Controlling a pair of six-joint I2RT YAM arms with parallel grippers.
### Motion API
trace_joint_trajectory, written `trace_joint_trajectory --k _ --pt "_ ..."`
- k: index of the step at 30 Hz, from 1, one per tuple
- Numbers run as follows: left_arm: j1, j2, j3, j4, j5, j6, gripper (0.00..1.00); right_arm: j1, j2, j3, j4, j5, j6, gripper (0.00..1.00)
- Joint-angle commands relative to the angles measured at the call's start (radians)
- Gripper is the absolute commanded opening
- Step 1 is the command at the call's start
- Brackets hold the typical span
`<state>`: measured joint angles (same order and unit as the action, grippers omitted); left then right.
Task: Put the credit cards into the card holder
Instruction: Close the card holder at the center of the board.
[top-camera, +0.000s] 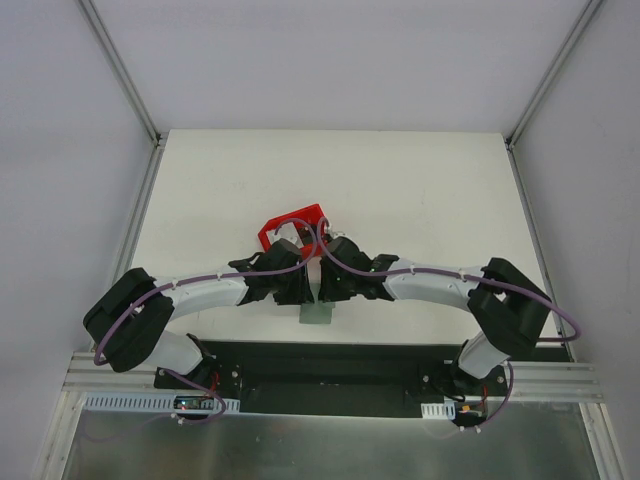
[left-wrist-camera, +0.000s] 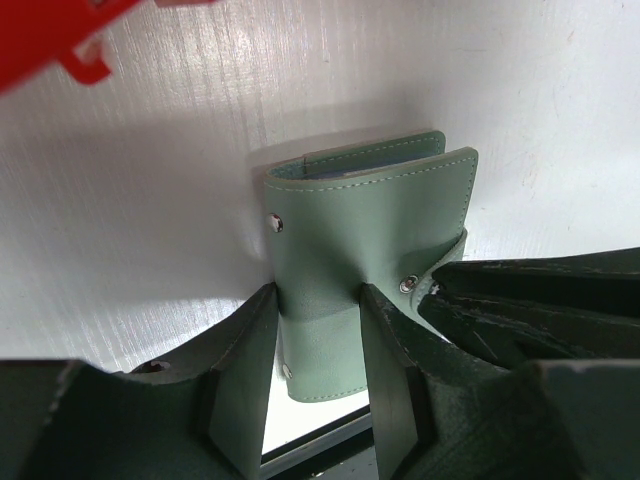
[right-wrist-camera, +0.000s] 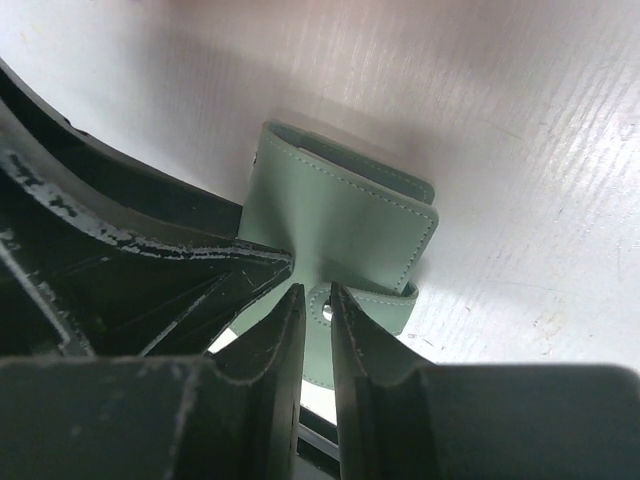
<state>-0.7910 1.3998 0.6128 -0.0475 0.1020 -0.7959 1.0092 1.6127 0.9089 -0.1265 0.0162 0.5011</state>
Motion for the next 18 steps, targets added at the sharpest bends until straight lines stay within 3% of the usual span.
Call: trace_joint_trajectory --k 1,12,18 --pt "-0.007 0.008 0.013 -0.02 0.015 0.007 0.37 -0.011 -0.088 0.001 -0.018 0.034 -0.033 0.2" --pt "-0.007 0.011 0.016 -0.022 0.015 0.007 0.37 -0.014 -0.14 -0.116 0.017 0.013 0.056 0.17" --pt "-0.007 0.016 0.019 -0.022 0.016 0.009 0.37 -0.008 -0.099 -0.09 0.039 -0.005 0.056 0.17"
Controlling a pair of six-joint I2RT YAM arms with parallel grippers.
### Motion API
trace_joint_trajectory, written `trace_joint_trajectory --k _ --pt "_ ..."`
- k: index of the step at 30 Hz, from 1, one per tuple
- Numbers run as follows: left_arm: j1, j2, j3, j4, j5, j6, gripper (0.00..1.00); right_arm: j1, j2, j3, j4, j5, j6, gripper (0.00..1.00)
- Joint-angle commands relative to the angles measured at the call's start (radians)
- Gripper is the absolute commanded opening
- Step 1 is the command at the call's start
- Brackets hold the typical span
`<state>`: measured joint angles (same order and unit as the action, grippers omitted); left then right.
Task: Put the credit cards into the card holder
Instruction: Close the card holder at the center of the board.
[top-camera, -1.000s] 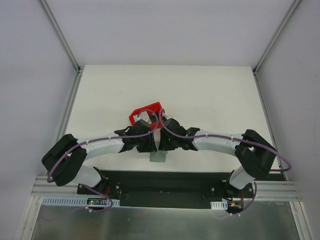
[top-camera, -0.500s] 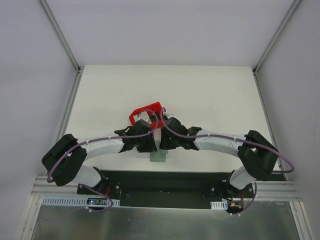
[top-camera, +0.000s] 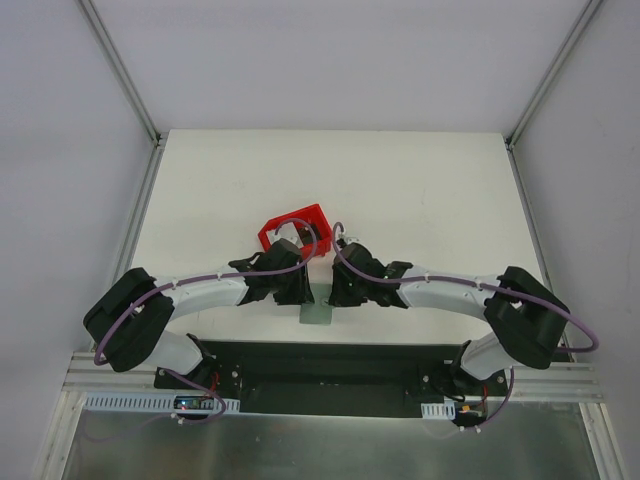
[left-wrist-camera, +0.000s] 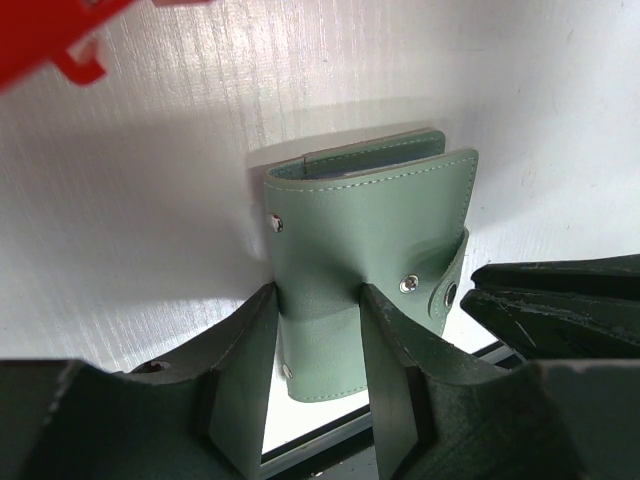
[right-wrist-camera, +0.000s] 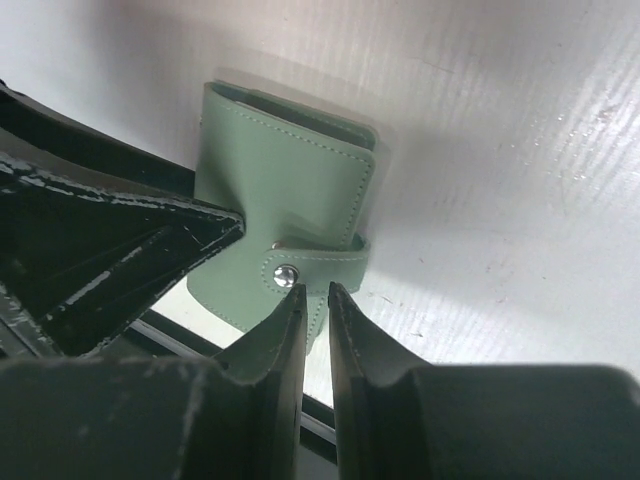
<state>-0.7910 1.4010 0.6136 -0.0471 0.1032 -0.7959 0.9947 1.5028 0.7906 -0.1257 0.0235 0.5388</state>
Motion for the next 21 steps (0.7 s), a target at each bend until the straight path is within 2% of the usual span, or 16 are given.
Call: trace_joint_trajectory --k 1,21 --pt "-0.007 0.015 0.018 -0.023 0.016 0.007 0.37 0.005 0.016 0.033 0.04 -0.013 0.018 0.17" --pt "-0.007 0.012 0.017 -0.023 0.016 0.009 0.37 0.009 0.071 0.081 0.037 -0.046 0.003 0.17"
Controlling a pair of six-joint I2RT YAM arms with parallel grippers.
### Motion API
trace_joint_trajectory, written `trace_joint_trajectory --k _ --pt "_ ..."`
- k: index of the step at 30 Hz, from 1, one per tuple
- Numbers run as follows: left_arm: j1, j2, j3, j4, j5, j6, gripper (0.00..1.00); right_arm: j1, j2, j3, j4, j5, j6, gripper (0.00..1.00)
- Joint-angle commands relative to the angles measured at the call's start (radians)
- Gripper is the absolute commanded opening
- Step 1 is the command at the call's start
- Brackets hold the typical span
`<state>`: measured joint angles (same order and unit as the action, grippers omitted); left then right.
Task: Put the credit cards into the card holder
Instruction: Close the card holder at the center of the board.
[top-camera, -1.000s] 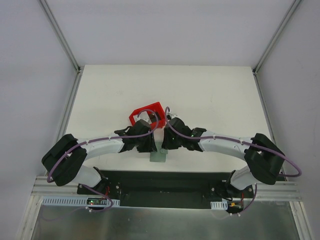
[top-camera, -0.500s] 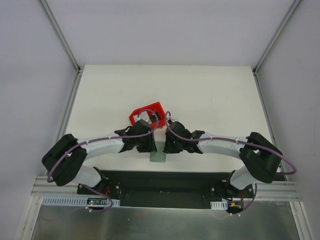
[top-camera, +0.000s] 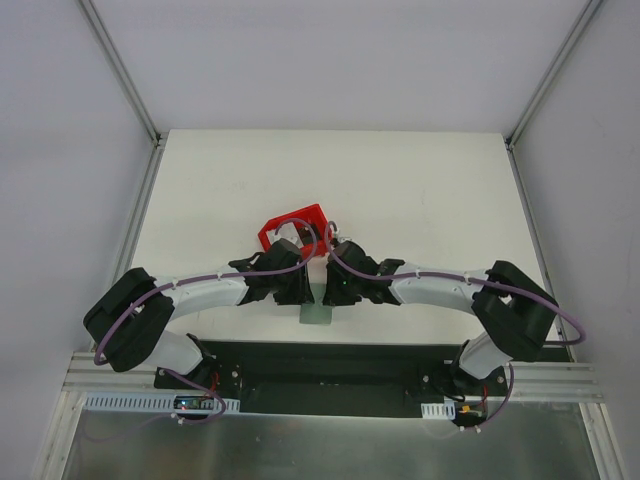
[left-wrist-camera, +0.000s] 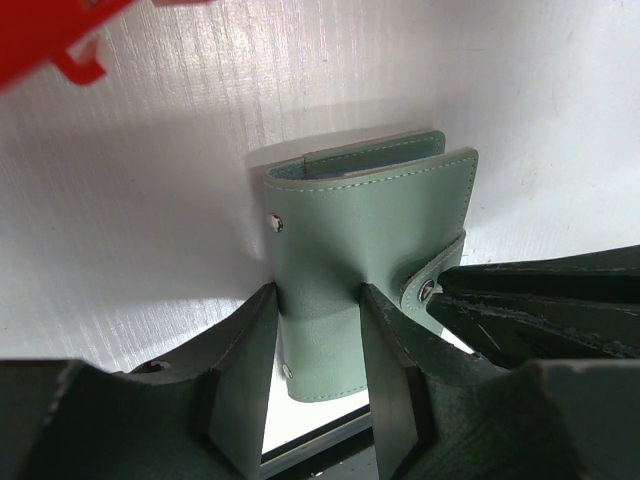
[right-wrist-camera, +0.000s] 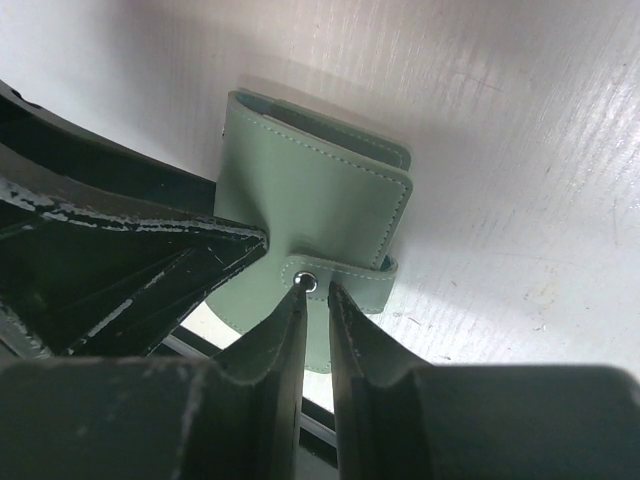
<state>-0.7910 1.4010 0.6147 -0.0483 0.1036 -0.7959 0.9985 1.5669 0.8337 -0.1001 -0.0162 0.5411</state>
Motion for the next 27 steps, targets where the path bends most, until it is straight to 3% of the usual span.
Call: trace_joint_trajectory --k 1,27 --pt "-0.007 0.012 0.014 -0.022 0.016 0.009 0.37 0.005 0.01 0.038 0.011 -0.007 -0.003 0.17" --pt "-0.007 0.015 0.014 -0.021 0.018 0.009 0.37 0.005 0.07 0.087 -0.032 0.01 -0.032 0.15"
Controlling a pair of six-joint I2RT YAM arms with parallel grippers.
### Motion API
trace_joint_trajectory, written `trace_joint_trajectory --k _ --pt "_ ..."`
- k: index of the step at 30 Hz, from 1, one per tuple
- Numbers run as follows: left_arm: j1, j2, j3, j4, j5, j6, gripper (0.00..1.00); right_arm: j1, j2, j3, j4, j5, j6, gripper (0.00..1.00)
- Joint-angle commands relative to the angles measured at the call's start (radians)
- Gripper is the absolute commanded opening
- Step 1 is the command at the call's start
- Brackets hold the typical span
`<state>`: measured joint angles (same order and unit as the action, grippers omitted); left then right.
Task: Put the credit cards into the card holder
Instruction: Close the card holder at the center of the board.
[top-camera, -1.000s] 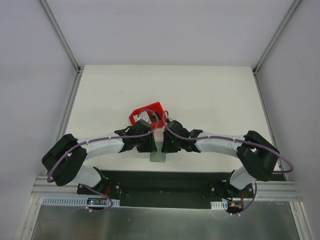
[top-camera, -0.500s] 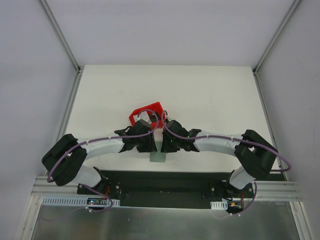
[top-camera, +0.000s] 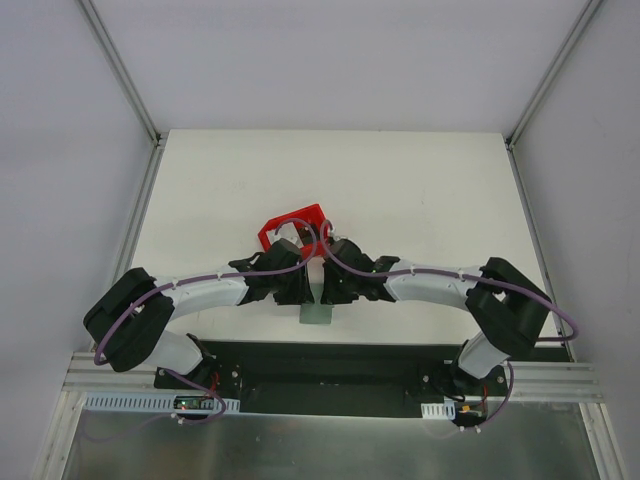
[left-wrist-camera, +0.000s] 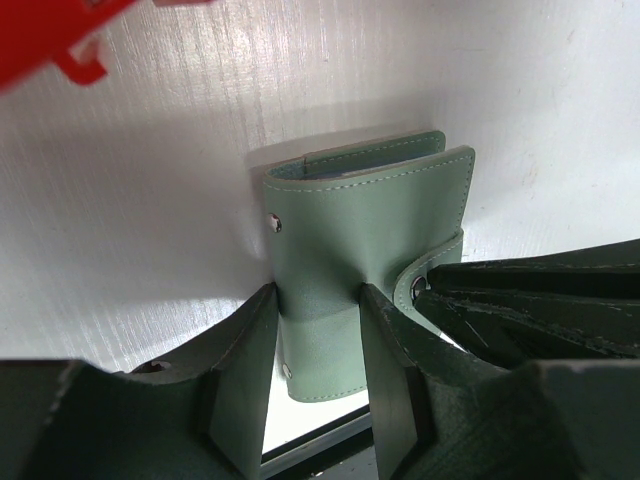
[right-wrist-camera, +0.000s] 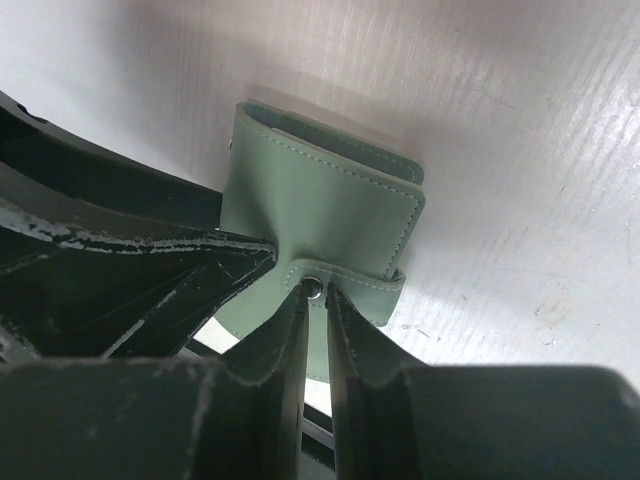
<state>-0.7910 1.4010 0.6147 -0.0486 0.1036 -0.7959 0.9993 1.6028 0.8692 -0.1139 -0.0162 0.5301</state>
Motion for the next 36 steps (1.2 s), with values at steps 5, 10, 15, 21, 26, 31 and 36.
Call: trace_joint_trajectory --k 5,10,15,21,26,31,36 --pt "-0.007 0.015 0.014 -0.02 0.016 0.007 0.37 0.007 0.069 0.079 -0.067 0.039 -0.03 0.11" --pt "-0.005 0.015 0.013 -0.02 0.013 0.004 0.37 0.01 0.094 0.108 -0.141 0.051 -0.022 0.08" --pt "-0.005 0.016 0.007 -0.014 0.013 0.0 0.37 0.016 0.134 0.116 -0.188 0.035 0.001 0.04" --pt "-0.007 0.015 -0.001 -0.002 0.019 -0.003 0.37 0.002 0.169 0.146 -0.227 0.03 0.007 0.04" --pt "-0.007 0.012 -0.007 0.001 0.021 -0.006 0.37 -0.016 0.195 0.186 -0.256 -0.008 0.005 0.04" --pt "-0.007 0.007 -0.013 0.007 0.022 -0.008 0.37 -0.028 0.229 0.208 -0.288 -0.025 0.013 0.04" --pt "-0.007 0.01 -0.021 0.015 0.025 -0.012 0.37 -0.039 0.264 0.217 -0.317 -0.033 0.016 0.04"
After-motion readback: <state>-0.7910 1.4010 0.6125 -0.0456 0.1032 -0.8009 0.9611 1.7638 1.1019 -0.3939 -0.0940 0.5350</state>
